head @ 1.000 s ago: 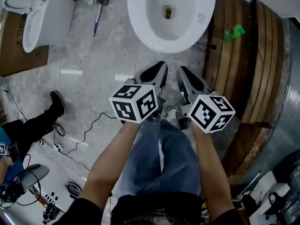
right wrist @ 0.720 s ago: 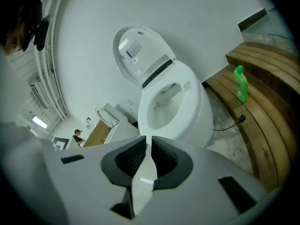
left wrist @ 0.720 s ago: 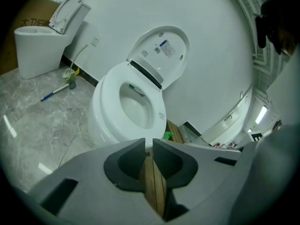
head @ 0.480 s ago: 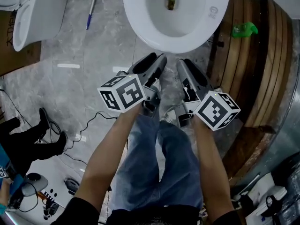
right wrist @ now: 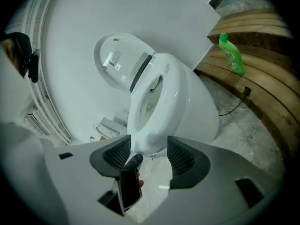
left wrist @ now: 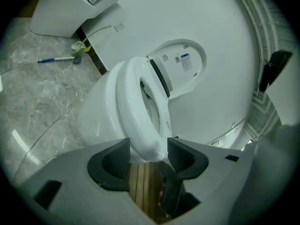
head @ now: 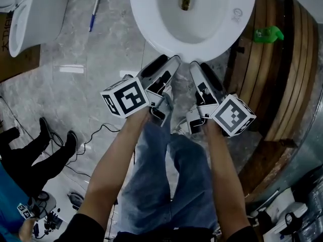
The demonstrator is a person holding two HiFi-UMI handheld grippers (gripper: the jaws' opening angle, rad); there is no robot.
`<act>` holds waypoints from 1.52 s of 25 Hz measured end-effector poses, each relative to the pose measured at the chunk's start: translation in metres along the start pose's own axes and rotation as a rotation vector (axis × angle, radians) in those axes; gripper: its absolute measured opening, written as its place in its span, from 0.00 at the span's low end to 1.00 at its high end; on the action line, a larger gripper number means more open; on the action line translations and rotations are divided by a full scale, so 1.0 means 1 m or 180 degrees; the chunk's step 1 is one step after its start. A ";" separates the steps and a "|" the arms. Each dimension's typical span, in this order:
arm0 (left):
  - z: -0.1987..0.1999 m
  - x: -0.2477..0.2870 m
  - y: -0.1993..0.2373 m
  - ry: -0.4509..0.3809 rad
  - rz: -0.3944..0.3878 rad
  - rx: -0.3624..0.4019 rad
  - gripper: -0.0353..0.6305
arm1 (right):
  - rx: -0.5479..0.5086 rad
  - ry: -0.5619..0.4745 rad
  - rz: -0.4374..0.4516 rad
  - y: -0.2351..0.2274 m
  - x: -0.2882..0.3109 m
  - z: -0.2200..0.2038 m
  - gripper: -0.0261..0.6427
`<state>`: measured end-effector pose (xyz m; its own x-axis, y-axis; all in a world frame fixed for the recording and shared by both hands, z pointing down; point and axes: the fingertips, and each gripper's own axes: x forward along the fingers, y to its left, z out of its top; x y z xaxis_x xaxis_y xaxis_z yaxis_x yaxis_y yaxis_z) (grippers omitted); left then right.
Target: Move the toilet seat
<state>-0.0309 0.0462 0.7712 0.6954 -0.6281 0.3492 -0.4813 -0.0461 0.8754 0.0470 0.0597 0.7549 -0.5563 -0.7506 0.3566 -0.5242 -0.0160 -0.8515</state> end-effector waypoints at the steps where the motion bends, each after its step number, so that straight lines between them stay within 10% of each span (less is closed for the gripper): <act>1: 0.000 0.002 0.001 0.0002 -0.0005 -0.0010 0.41 | 0.0030 -0.0002 -0.0023 -0.003 0.002 -0.001 0.39; 15: 0.004 0.010 0.012 0.0058 -0.0058 -0.0417 0.31 | 0.0727 0.0012 -0.0516 -0.037 0.007 -0.003 0.36; 38: 0.042 -0.035 -0.090 0.0066 -0.0291 -0.0728 0.28 | 0.1406 -0.0198 -0.0165 0.064 -0.037 0.042 0.24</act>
<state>-0.0345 0.0396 0.6660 0.7424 -0.6133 0.2698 -0.2841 0.0765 0.9557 0.0618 0.0588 0.6711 -0.4895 -0.7795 0.3908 -0.2173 -0.3250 -0.9204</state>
